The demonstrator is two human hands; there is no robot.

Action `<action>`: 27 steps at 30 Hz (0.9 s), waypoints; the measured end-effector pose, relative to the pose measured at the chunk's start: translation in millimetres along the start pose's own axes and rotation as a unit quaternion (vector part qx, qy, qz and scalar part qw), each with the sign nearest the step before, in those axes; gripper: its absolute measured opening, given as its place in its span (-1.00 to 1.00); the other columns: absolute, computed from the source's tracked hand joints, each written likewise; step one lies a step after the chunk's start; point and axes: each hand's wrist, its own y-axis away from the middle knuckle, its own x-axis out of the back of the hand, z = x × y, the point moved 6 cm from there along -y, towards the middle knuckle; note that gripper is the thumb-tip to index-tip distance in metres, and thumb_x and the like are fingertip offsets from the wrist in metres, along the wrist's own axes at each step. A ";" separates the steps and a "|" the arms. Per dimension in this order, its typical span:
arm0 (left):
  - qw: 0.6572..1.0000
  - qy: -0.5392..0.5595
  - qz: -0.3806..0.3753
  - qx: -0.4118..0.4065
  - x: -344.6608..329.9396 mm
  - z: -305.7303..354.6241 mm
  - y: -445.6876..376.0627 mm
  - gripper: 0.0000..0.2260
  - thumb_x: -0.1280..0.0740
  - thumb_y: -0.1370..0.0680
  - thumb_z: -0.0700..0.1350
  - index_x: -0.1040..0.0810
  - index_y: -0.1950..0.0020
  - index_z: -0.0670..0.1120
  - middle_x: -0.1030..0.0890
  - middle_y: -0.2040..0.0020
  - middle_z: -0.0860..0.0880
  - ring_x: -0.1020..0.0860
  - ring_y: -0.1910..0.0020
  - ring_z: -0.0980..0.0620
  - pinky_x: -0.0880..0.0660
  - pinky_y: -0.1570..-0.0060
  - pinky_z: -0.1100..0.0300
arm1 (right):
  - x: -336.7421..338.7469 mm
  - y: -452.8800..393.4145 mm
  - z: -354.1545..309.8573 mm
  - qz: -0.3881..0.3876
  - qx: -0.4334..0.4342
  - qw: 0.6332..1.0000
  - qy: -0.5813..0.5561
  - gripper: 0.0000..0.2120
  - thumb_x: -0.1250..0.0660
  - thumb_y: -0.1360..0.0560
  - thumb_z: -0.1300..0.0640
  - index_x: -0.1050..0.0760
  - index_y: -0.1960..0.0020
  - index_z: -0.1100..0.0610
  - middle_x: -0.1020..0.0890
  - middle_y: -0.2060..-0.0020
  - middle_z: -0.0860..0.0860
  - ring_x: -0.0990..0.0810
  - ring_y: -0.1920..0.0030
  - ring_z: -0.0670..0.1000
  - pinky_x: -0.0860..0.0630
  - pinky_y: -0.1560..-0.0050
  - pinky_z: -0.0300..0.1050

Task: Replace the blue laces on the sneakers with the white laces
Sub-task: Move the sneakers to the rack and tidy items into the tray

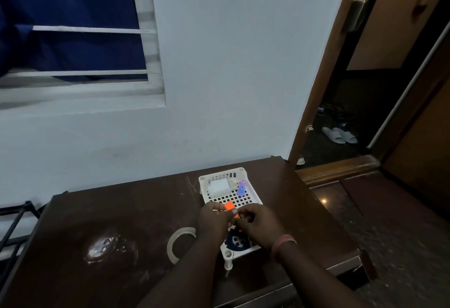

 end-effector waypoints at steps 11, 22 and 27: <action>0.909 -0.397 0.124 -0.010 95.6 -38.8 -13.5 -0.60 -0.43 -0.42 0.04 -0.52 -0.24 0.11 -0.43 -0.32 -0.09 -0.37 -0.30 -0.20 -0.33 -0.29 -0.05 | 14.4 -47.0 33.2 0.099 -0.141 0.955 0.240 -0.82 -0.35 -0.49 0.06 -0.61 0.02 0.15 -0.60 0.07 0.06 -0.61 0.05 0.06 -0.56 0.01 -0.10; 0.865 -0.501 0.015 -0.003 94.2 -67.3 -12.7 0.03 -0.48 -0.32 0.26 0.05 -0.61 0.09 -0.05 -0.55 -0.13 -0.15 -0.48 -0.22 -0.18 -0.44 -0.07 | 0.7 -51.2 32.6 0.111 -0.147 0.948 0.261 -0.83 -0.34 -0.51 0.09 -0.61 -0.01 0.15 -0.64 0.03 0.08 -0.61 -0.03 0.10 -0.54 -0.05 -0.07; 0.914 -0.390 0.034 -0.106 85.9 -41.7 -17.9 0.06 -0.52 -0.35 0.19 0.07 -0.63 -0.02 -0.14 -0.53 -0.24 -0.19 -0.49 -0.23 -0.23 -0.42 -0.05 | -2.3 -55.5 3.4 0.129 -0.002 0.971 0.203 -0.79 -0.26 -0.57 0.04 -0.60 0.07 0.13 -0.60 0.12 0.04 -0.57 0.09 -0.01 -0.55 -0.04 -0.07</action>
